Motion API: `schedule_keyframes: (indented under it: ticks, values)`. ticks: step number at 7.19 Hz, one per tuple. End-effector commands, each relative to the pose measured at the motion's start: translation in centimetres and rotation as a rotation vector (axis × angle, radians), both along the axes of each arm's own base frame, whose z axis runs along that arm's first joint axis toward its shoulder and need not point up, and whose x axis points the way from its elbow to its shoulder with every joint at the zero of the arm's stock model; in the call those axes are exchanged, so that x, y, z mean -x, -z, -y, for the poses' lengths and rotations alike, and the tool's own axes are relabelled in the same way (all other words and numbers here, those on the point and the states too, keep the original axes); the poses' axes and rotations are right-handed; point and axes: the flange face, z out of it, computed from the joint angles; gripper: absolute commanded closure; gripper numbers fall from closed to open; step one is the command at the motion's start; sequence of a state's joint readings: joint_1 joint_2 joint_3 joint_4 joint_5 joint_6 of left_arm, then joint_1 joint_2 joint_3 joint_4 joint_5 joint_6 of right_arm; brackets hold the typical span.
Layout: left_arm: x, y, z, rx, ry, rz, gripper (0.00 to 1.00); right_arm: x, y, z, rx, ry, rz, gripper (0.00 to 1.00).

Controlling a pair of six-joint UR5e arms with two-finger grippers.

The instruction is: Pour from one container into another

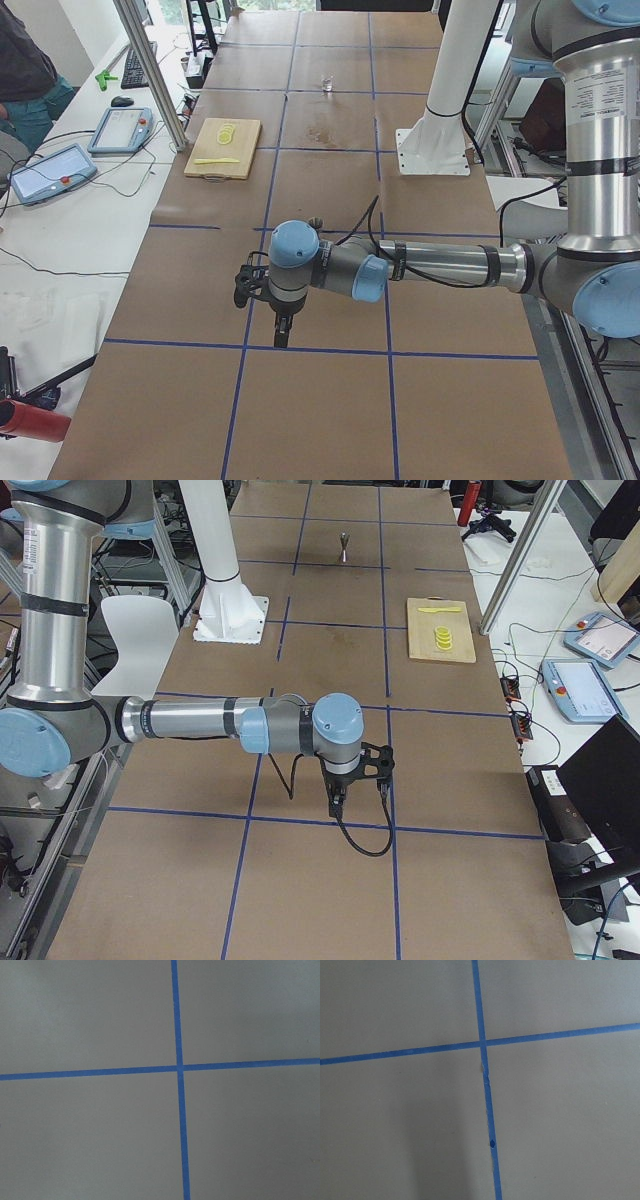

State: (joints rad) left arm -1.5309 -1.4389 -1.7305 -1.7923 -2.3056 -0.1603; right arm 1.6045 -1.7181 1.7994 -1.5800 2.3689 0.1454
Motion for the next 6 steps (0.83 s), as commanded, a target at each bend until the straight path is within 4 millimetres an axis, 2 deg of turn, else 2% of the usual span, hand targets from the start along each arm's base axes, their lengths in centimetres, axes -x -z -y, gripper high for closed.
schedule_keyframes:
  ticks: [1,2,4,5,6]
  values:
    - [0.0,0.1,0.0,-0.007,-0.002,0.0,0.0,0.1,0.5,0.2,-0.008,-0.001,0.008,0.0]
    - [0.0,0.9,0.2,-0.022,-0.002,0.0,0.0,0.2,0.5,0.3,-0.004,0.001,0.031,0.0]
    - [-0.1,8.5,3.8,-0.17,0.005,-0.007,0.0,0.3,0.7,0.2,-0.007,0.001,0.048,0.0]
    - [-1.7,12.5,7.2,-0.276,-0.021,-0.017,0.0,0.3,0.9,0.2,-0.01,0.002,0.051,0.0]
    - [-4.8,13.9,7.2,-0.306,-0.088,-0.089,0.0,0.4,1.2,0.3,-0.015,0.003,0.066,0.0]
